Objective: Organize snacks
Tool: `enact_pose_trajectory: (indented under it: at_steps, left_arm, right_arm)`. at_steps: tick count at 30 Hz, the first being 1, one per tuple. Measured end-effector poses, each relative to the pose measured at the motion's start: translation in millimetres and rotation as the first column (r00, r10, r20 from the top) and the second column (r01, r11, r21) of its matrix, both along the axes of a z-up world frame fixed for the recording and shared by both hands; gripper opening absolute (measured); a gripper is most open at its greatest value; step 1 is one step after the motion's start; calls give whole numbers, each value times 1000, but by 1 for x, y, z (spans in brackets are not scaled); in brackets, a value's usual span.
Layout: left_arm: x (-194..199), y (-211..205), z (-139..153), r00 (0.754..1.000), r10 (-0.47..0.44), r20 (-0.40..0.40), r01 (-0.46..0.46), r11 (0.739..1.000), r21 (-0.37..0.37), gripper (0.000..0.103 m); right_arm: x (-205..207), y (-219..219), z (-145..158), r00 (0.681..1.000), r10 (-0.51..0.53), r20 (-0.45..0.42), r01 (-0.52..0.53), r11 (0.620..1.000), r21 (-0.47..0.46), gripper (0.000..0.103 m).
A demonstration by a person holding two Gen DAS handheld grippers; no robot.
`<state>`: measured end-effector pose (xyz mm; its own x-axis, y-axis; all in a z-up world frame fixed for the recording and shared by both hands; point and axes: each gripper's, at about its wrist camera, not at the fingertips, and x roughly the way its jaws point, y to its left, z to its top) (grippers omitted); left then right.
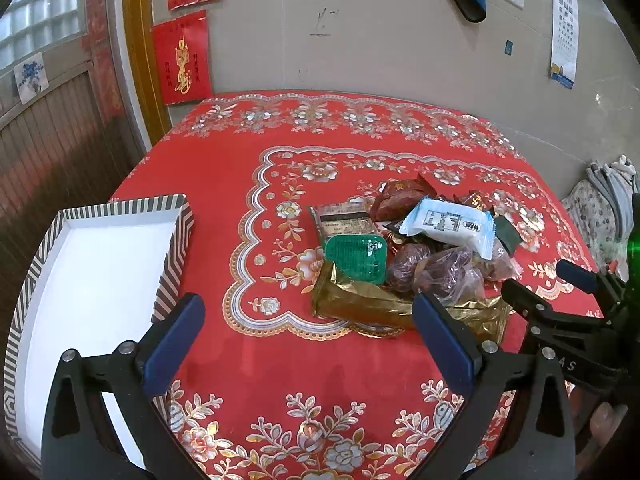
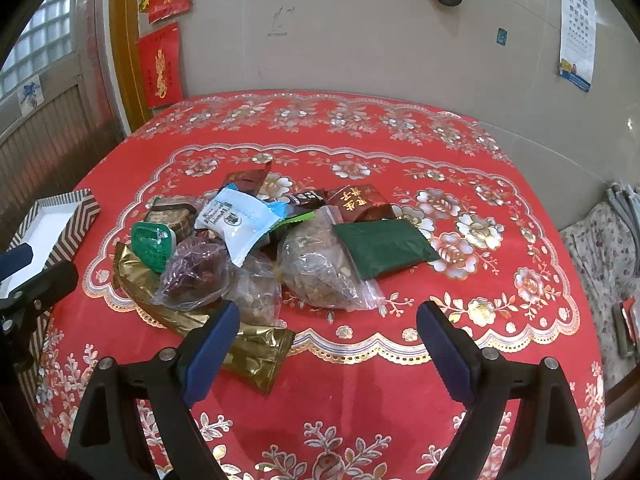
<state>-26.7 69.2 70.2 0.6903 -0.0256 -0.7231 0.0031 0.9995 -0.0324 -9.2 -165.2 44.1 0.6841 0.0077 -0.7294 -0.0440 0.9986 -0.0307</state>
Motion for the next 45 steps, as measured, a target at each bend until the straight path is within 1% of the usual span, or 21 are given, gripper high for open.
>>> enact_pose_trajectory:
  at_steps: [5, 8, 11, 13, 17, 19, 21, 23, 25, 27, 30, 32, 35, 36, 39, 41, 43, 45]
  left_arm:
    - [1, 4, -3, 1000, 14, -14, -15, 1000, -8, 103]
    - [1, 7, -5, 1000, 22, -19, -22, 1000, -5, 103]
    - [0, 10, -5, 999, 31, -23, -31, 999, -6, 103]
    - [0, 13, -5, 999, 36, -24, -37, 999, -11, 103]
    - [0, 17, -8, 998, 43, -42, -43, 999, -17, 103]
    - [-1, 18, -10, 998, 42, -54, -43, 999, -12, 103]
    - [-4, 19, -10, 997, 40, -59, -41, 999, -15, 103]
    - [-7, 20, -11, 997, 45, -63, -47, 999, -16, 103]
    - [-10, 18, -15, 996, 39, -78, -41, 999, -29, 103]
    - [-13, 12, -19, 995, 25, -95, -29, 999, -38, 103]
    - [-14, -3, -26, 992, -10, -122, 4, 999, -48, 103]
    - [-14, -14, -29, 990, -30, -140, 25, 999, -40, 103]
    - [-18, -32, -30, 990, -51, -128, 53, 999, 9, 103]
    - [-19, -35, -31, 990, -57, -127, 59, 998, 14, 103]
    - [-18, -41, -34, 986, -89, -141, 91, 996, 8, 103]
    - [-16, -41, -36, 986, -82, -148, 83, 997, 0, 103]
    - [-14, -40, -38, 984, -86, -157, 83, 996, -24, 103]
    - [-13, -39, -42, 982, -78, -170, 73, 997, -33, 103]
  right_arm:
    - [10, -3, -4, 1000, -18, -3, 18, 999, -29, 91]
    - [21, -4, -15, 999, -29, -42, 26, 997, -73, 91]
    - [21, -3, -24, 998, -12, -69, 8, 998, -65, 91]
    - [16, 1, -29, 995, 13, -96, -17, 999, -46, 91]
    - [-11, 28, -36, 981, 129, -143, -129, 992, 8, 91]
    - [-26, 44, -38, 965, 201, -169, -194, 979, 57, 91]
    - [-40, 58, -37, 944, 277, -176, -259, 958, 122, 91]
    - [-50, 60, -34, 938, 306, -164, -276, 944, 183, 91]
    - [-54, 56, -28, 945, 296, -143, -264, 942, 205, 91]
    - [-54, 42, -18, 968, 228, -109, -205, 961, 188, 91]
    - [-52, 19, -6, 983, 170, -73, -151, 965, 215, 91]
    - [-51, 10, -2, 987, 149, -67, -130, 965, 230, 91]
    - [-53, -3, 2, 991, 123, -56, -108, 968, 227, 91]
    - [-54, -5, 2, 991, 119, -56, -103, 968, 228, 91]
    - [-54, -11, 2, 992, 113, -54, -96, 964, 249, 91]
    - [-52, -12, 4, 992, 116, -46, -100, 960, 261, 91]
    - [-51, -11, 6, 992, 116, -38, -103, 961, 257, 91]
    - [-50, -9, 7, 992, 119, -29, -108, 963, 248, 91]
